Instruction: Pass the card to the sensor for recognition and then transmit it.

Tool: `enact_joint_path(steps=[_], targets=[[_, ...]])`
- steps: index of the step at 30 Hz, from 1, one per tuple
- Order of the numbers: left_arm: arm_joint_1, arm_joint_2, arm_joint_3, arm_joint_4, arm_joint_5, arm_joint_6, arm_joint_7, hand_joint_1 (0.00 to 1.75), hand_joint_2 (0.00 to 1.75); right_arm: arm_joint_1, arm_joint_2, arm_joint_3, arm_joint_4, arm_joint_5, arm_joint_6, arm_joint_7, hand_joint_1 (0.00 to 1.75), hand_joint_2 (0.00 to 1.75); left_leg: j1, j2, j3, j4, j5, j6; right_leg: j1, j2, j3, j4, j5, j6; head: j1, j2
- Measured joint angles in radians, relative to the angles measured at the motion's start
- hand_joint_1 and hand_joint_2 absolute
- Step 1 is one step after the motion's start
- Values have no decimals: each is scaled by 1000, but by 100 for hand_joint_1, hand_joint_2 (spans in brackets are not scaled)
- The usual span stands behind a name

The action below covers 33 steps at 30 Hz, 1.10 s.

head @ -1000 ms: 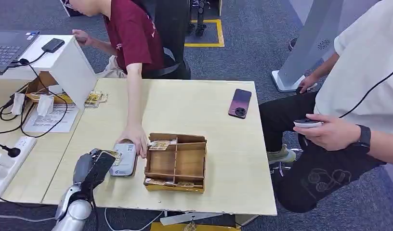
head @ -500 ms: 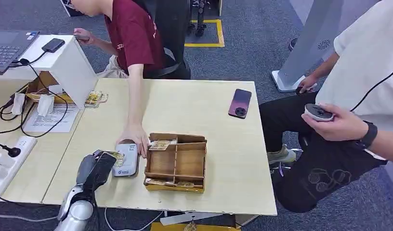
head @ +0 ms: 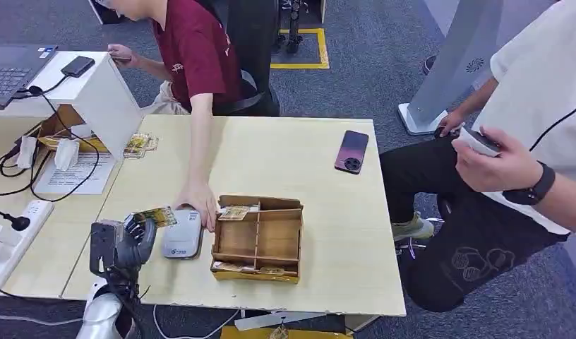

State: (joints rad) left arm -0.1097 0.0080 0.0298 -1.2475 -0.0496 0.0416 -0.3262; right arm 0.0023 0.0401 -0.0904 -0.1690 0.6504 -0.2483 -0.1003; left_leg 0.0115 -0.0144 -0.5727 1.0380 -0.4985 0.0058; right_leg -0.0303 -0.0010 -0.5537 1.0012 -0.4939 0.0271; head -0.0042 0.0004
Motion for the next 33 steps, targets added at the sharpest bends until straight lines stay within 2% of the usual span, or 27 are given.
enact_joint_path(steps=[3,6,9,11,14,15,17,21,28,33], targets=[[0,-3,1,-16,7,8,-11,175,175,0,0,-1,0,2,-2,-2,0,175,0,0,0,0,0,0,0,0,0,0,0,0,0,0],[-5,-8,6,-35,3,49,-62,175,175,0,0,-3,0,9,-3,-4,0,175,0,0,0,0,0,0,0,0,0,0,0,0,0,0],[-23,-8,8,-55,-52,112,-124,175,175,-1,0,-3,0,17,3,-5,0,175,0,0,0,0,0,0,0,0,0,0,0,0,0,0],[-41,-5,8,-61,-165,201,-172,175,175,-1,0,-3,0,26,13,-7,0,175,0,0,0,0,0,0,0,0,0,0,0,0,0,0],[-67,15,5,-60,-438,420,-227,175,175,-2,0,-2,0,50,31,-11,0,175,0,0,0,0,0,0,0,0,0,0,0,0,0,0],[-76,24,3,-58,-498,467,-237,175,175,-3,0,-1,0,54,32,-16,0,175,0,0,0,0,0,0,0,0,0,0,0,0,0,0],[-89,37,-3,-50,-566,518,-247,175,175,-6,0,0,0,62,35,-21,0,175,0,0,0,0,0,0,0,0,0,0,0,0,0,0],[-101,48,-11,-38,-595,538,-248,175,175,-12,0,1,0,65,43,-23,0,175,0,0,0,0,0,0,0,0,0,0,0,0,0,0],[-146,69,-32,35,-720,634,-240,175,175,-16,0,4,0,87,49,-23,0,175,0,0,0,0,0,0,0,0,0,0,0,0,0,0],[-187,71,-32,88,-801,647,-243,175,175,-18,-2,4,0,96,49,-24,0,175,0,0,0,0,0,0,0,0,0,0,0,0,0,0]])
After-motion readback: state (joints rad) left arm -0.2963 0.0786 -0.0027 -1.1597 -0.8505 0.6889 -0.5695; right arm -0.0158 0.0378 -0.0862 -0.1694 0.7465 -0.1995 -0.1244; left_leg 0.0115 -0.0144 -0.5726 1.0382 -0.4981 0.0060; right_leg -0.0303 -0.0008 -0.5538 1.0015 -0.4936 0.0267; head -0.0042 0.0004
